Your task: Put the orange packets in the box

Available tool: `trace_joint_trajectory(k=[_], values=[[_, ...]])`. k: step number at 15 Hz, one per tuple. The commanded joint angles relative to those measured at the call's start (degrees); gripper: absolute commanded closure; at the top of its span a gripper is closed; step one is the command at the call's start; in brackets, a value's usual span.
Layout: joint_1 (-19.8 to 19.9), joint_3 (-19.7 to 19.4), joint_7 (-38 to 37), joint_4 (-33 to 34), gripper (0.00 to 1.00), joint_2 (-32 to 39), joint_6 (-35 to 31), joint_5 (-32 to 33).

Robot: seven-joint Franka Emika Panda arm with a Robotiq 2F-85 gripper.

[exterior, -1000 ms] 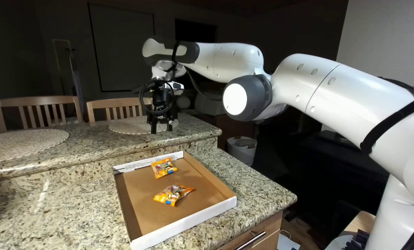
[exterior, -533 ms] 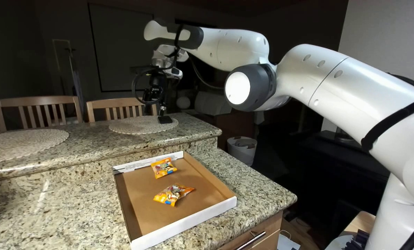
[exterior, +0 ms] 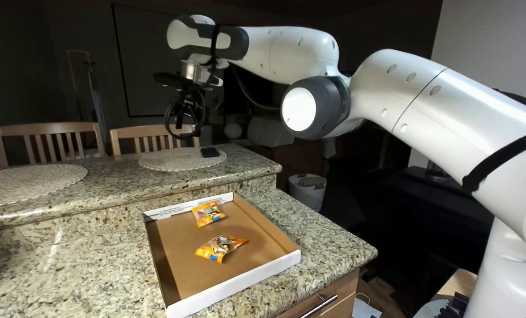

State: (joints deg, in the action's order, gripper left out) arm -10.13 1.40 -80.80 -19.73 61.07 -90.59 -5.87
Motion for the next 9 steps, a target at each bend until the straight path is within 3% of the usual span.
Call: trace_joint_trajectory(k=[1,4,5,9], values=[[-0.2,-0.3,4.0,-0.8,0.00,-1.6,-2.8,1.6],[0.3,-0.3,6.5,0.0,0.00,-1.9,-0.2,1.0],[-0.2,-0.3,3.8,0.0,0.00,-0.9,-1.9,0.6],[0.1,-0.4,4.7,0.0,0.00,-1.2,-1.7,0.6]])
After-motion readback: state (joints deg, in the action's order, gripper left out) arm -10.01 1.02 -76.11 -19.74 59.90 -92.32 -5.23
